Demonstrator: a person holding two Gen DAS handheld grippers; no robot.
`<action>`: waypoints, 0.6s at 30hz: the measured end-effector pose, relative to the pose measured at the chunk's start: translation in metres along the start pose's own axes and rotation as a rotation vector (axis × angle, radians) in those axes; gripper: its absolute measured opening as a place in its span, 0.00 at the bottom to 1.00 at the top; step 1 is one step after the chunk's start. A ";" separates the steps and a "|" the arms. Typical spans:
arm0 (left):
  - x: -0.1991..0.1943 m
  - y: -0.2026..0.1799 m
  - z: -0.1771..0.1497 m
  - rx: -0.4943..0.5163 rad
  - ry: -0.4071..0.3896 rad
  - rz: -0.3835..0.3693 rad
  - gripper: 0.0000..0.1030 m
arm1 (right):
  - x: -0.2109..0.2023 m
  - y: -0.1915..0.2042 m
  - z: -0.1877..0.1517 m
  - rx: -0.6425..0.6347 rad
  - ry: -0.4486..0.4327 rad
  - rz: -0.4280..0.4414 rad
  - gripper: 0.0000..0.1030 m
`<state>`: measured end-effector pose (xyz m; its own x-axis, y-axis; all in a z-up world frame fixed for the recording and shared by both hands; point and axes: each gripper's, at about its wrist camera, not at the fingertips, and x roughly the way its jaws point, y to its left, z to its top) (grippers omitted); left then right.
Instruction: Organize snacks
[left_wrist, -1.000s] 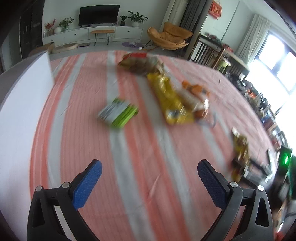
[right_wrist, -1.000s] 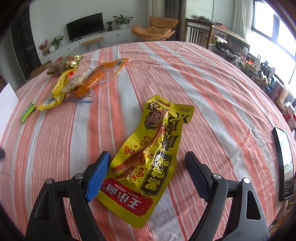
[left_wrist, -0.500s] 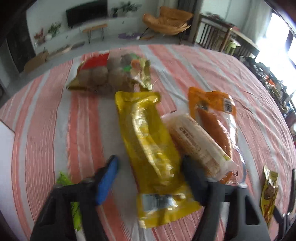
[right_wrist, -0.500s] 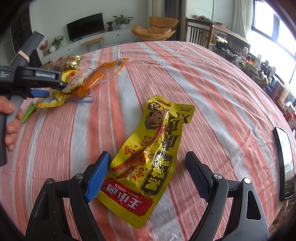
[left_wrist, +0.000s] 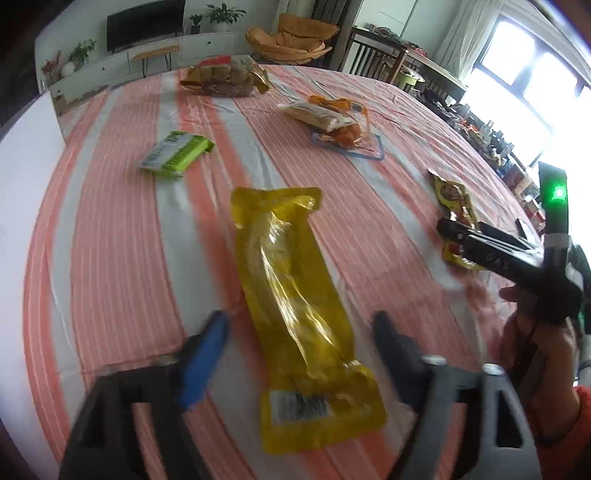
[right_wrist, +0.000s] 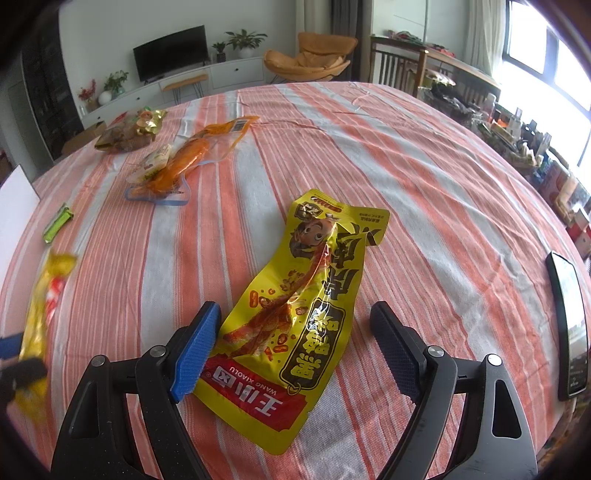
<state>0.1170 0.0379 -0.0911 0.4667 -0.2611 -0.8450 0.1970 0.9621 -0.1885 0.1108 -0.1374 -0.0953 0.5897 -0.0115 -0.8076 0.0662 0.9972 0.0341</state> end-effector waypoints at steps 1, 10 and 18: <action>0.002 0.002 0.000 -0.003 -0.008 0.028 0.88 | 0.000 0.000 0.000 0.000 0.000 0.001 0.83; 0.026 -0.009 0.005 0.102 -0.074 0.168 1.00 | 0.000 -0.001 0.000 0.003 -0.001 0.003 0.83; 0.025 -0.007 0.007 0.099 -0.075 0.166 1.00 | 0.000 -0.001 0.000 0.002 -0.001 0.003 0.83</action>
<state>0.1331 0.0238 -0.1075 0.5617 -0.1078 -0.8203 0.1940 0.9810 0.0038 0.1108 -0.1386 -0.0957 0.5905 -0.0081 -0.8070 0.0660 0.9971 0.0383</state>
